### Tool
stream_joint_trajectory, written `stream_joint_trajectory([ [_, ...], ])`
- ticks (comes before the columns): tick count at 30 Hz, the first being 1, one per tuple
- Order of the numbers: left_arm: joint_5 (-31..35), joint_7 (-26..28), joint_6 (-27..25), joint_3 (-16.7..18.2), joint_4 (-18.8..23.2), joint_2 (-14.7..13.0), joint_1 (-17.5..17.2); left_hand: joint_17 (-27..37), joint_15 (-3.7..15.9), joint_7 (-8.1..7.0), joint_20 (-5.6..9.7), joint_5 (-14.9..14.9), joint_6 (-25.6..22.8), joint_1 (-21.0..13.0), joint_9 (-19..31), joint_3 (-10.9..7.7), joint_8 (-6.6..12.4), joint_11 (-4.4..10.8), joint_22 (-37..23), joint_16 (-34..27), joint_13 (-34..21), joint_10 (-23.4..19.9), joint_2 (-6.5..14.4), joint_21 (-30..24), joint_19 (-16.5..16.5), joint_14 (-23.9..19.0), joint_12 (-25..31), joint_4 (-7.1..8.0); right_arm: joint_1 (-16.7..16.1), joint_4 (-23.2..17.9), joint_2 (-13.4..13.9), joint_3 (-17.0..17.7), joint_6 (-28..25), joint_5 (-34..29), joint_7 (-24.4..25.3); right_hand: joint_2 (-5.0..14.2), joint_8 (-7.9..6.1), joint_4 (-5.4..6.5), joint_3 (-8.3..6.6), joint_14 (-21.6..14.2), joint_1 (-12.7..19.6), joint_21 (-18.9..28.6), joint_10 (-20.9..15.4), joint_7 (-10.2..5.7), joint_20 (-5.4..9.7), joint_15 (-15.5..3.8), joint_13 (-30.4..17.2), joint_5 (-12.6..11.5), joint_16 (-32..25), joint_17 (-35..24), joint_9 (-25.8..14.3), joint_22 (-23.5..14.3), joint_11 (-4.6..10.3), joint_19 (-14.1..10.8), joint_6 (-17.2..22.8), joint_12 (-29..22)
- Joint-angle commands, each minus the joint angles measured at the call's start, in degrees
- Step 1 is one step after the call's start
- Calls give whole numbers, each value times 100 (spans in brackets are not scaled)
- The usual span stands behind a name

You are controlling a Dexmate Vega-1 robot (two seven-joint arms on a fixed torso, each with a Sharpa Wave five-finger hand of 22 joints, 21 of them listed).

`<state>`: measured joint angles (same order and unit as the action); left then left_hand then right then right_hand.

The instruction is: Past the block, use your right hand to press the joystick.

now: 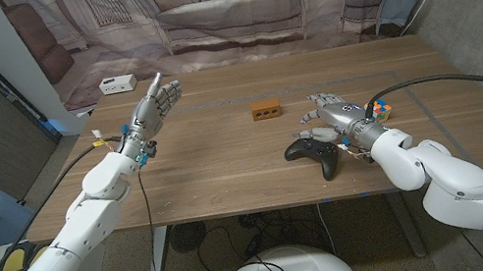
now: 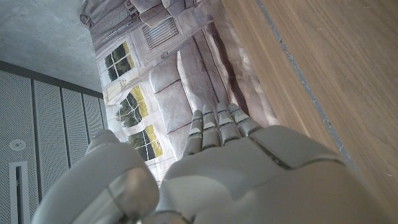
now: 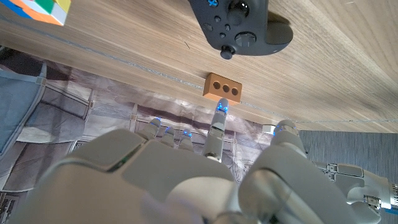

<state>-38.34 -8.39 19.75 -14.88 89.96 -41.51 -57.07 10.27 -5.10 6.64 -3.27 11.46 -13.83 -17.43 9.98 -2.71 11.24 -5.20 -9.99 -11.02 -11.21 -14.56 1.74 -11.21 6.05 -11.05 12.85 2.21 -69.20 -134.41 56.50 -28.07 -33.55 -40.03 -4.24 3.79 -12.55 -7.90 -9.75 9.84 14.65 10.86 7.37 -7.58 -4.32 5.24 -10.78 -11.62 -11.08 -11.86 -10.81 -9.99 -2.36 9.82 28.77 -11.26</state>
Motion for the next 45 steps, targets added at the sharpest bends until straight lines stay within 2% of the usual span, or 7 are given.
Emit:
stream_joint_trajectory([
  [1,63,23,-36,-59,-80,30,101,9,-14,-2,-3,-14,-38,9,31,-8,-2,5,-27,-2,-11,-61,46,-32,45,-39,1,-36,233,12,92,-145,-73,234,-178,45,-25,-4,-61,717,39,26,28,-21,-27,35,-26,7,-59,-12,-11,-31,40,45,33,-25],
  [13,73,68,2,-78,-97,68,63,8,-10,-21,-15,-15,-39,12,31,-4,-10,11,-27,5,-11,-51,49,-19,18,-30,-10,-42,360,71,189,-237,-64,495,-223,60,-59,-10,-81,675,53,36,-11,-35,-46,92,-24,20,-79,-9,-10,-31,47,47,195,-36],
  [23,76,56,16,-107,-122,95,77,8,-1,-29,-23,-16,-46,15,31,0,-14,8,-27,8,-11,-56,52,-16,12,-29,-14,-48,471,132,244,-326,-80,606,-236,68,-63,-12,-94,606,57,47,-103,-79,-71,41,-23,29,-108,-7,-7,-31,87,41,289,-63],
  [27,84,59,19,-113,-131,102,96,8,1,-26,-27,-17,-49,16,31,2,-14,5,-27,7,-11,-57,52,-13,6,-33,-16,-49,479,202,257,-296,54,754,-143,67,-55,-13,-98,541,58,64,-164,-77,-102,34,-22,32,-132,-6,-6,-31,104,4,308,-82],
  [45,85,48,-124,-188,-183,115,205,8,7,-41,-45,-19,-52,22,31,9,-21,22,-28,8,-10,-67,55,-6,-12,-39,-20,-57,561,303,301,-433,-1,782,-42,63,-60,-14,-109,419,55,103,-315,-48,-113,-2,-21,39,-170,-3,-2,-30,109,-105,450,-114],
])
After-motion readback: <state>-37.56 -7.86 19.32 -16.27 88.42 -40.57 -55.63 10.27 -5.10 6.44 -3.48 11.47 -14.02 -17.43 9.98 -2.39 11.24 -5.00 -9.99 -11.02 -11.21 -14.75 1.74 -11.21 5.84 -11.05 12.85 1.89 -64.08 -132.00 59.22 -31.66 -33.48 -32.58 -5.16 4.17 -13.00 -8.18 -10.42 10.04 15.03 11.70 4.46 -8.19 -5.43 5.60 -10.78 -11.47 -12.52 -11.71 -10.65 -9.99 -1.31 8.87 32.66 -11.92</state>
